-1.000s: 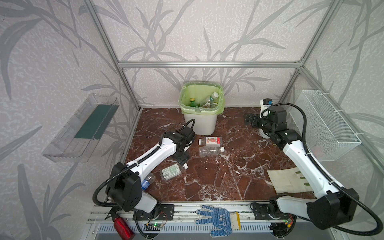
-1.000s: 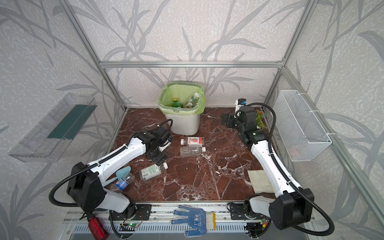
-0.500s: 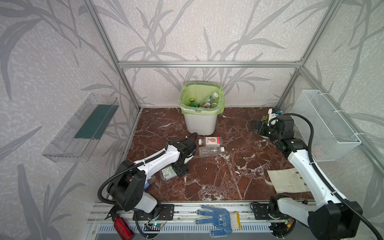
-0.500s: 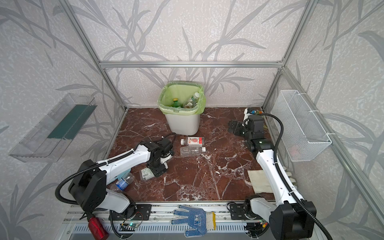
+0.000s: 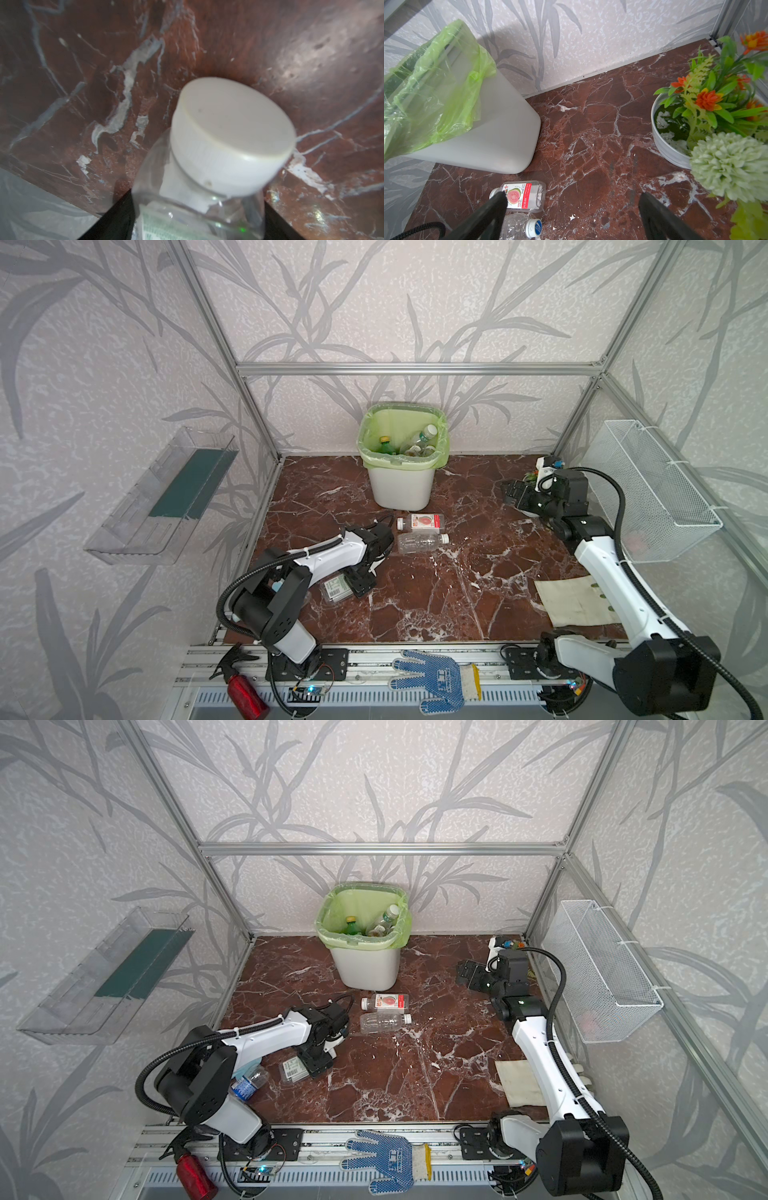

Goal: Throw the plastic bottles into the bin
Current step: 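Withdraw the right gripper while the left gripper grasps the white-label clear bottle, then lift the white-label bottle over the bin and open the left gripper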

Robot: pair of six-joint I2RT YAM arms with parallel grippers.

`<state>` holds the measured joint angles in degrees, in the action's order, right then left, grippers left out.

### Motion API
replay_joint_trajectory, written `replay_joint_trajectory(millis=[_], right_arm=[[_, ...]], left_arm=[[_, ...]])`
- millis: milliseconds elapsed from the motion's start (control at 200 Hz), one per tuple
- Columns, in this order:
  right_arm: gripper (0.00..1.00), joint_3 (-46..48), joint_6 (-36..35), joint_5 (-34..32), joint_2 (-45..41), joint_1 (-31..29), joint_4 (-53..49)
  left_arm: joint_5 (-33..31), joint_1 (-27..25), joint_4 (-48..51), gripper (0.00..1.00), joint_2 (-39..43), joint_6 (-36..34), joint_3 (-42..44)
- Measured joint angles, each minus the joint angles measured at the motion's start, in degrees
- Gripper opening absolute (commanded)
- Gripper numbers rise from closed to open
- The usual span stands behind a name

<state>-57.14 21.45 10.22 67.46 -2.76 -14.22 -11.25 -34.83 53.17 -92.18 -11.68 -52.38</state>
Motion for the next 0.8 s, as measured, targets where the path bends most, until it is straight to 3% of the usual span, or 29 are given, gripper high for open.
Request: replay_joint_trajectory(millis=[190,370,575,800], right_arm=[[0.99,1.0,0.0,0.4,0.0,1.1,0.1],[0.99,1.6,0.2,0.8,-0.1,1.3,0.3],[0.99,2.0,0.6,0.8,-0.3,1.4,0.3],[0.99,2.1,0.6,0.7,-2.0,1.5,0.2]], left_arm=[[0.5,0.0,0.6,0.41,-0.3,0.0,-0.9],[-0.3,0.0,0.8,0.40,3.2,0.9,-2.8],[-8.1,1.4,-0.5,0.38,19.8,1.2,-13.2],[-14.5,5.3,-20.2,0.41,39.2,-2.7,-27.5]])
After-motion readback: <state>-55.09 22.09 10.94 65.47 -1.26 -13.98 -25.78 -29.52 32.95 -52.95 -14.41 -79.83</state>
